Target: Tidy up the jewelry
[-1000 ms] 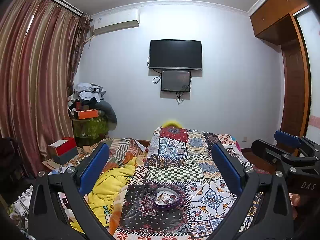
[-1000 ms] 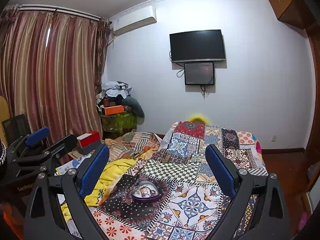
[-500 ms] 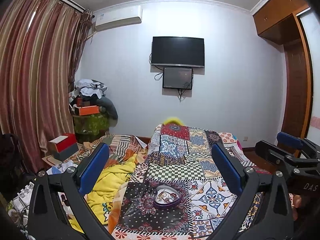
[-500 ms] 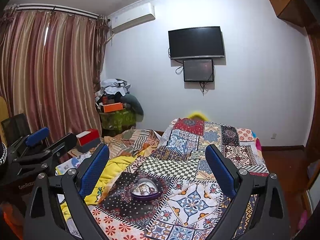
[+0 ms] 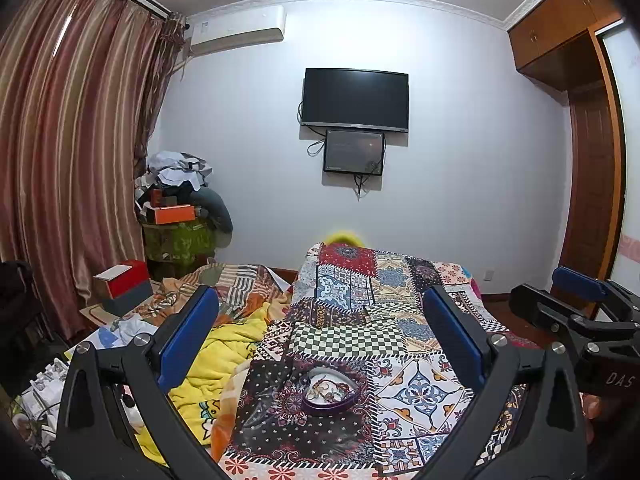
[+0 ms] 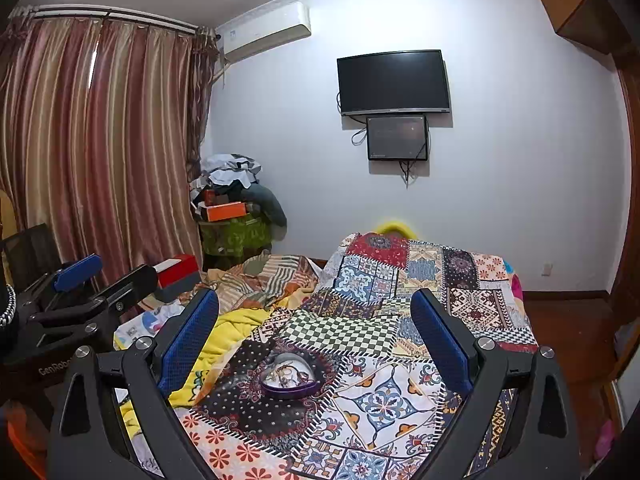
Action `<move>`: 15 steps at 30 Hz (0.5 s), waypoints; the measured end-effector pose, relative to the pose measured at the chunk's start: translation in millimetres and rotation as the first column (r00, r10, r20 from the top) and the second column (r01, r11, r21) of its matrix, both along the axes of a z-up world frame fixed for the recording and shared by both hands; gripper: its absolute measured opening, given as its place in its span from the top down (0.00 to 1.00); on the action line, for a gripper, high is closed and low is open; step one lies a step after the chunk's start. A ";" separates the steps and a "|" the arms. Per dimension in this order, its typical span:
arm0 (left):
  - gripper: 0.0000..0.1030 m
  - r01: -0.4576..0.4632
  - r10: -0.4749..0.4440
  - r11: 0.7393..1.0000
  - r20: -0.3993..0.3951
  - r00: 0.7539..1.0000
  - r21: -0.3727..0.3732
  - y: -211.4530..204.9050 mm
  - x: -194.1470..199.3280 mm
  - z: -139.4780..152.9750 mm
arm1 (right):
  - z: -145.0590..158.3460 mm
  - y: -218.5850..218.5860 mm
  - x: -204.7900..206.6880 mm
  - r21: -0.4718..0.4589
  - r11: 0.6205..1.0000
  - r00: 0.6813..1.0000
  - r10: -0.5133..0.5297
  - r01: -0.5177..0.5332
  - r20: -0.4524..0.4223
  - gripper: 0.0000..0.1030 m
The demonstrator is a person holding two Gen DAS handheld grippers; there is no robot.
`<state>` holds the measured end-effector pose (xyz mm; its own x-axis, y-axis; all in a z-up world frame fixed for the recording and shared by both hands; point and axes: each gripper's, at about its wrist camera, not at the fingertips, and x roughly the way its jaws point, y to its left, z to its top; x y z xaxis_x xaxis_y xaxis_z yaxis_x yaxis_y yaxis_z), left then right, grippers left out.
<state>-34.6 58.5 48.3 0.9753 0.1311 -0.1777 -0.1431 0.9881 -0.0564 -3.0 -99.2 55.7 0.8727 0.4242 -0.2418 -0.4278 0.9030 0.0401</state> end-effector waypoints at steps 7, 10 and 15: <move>0.00 0.002 -0.002 1.000 -0.001 1.000 0.000 -0.5 0.6 -0.4 | -0.7 -0.3 2.0 0.001 1.000 1.000 -0.002 0.002 -0.006 0.07; 0.00 0.007 -0.007 1.000 -0.003 1.000 -0.003 -1.2 0.9 -0.4 | -1.1 -0.4 2.7 0.001 1.000 1.000 -0.002 0.002 -0.008 0.07; 0.00 0.018 -0.019 1.000 -0.015 1.000 -0.008 -2.3 5.8 -0.9 | -2.0 -1.2 4.2 0.001 1.000 1.000 -0.005 0.005 -0.012 0.07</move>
